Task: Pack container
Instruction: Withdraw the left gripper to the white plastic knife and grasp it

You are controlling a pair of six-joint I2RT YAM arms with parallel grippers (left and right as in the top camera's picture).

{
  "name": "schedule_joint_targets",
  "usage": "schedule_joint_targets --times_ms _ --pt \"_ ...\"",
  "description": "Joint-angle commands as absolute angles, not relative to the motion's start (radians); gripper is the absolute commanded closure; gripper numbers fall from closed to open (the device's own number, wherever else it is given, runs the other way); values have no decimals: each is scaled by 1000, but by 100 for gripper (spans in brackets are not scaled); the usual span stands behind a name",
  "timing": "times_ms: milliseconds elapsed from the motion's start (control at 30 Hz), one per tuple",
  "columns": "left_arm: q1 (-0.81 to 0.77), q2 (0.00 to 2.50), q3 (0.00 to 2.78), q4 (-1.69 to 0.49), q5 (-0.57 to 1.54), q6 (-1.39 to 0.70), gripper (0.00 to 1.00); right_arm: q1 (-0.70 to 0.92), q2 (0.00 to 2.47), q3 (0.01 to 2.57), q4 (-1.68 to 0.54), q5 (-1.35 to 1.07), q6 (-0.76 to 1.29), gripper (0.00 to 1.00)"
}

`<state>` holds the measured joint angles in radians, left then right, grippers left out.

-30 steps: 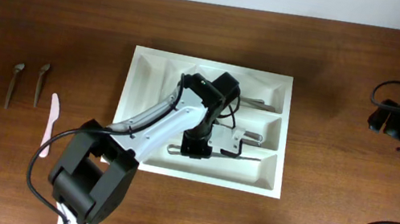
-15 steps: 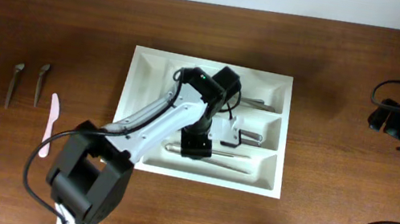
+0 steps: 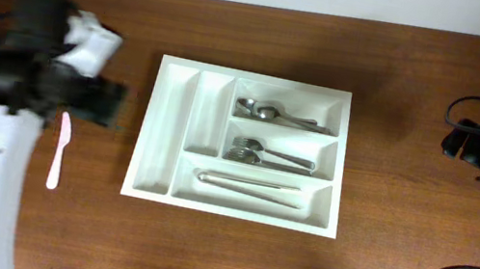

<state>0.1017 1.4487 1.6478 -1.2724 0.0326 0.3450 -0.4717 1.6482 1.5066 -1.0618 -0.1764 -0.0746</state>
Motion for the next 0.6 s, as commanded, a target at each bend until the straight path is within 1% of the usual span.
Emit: schedule_joint_targets --times_ms 0,200,233,300,467,567 --pt "247 1424 1539 -1220 135 299 1 -476 1620 1507 -1063 -184 -65 1" --pt "321 1429 1271 -1039 122 299 1 -476 1620 1507 -1063 -184 -65 1" --pt "337 1434 1188 -959 107 300 1 -476 1620 1506 -1064 -184 -65 1" --pt "364 1449 1100 -866 97 300 1 -476 1620 1506 -1066 -184 -66 1" --pt "418 1504 1024 -787 84 334 1 -476 1620 1506 -1065 -183 -66 1" --pt "434 1556 1023 -780 84 462 1 -476 1620 1506 -1066 -183 -66 1"
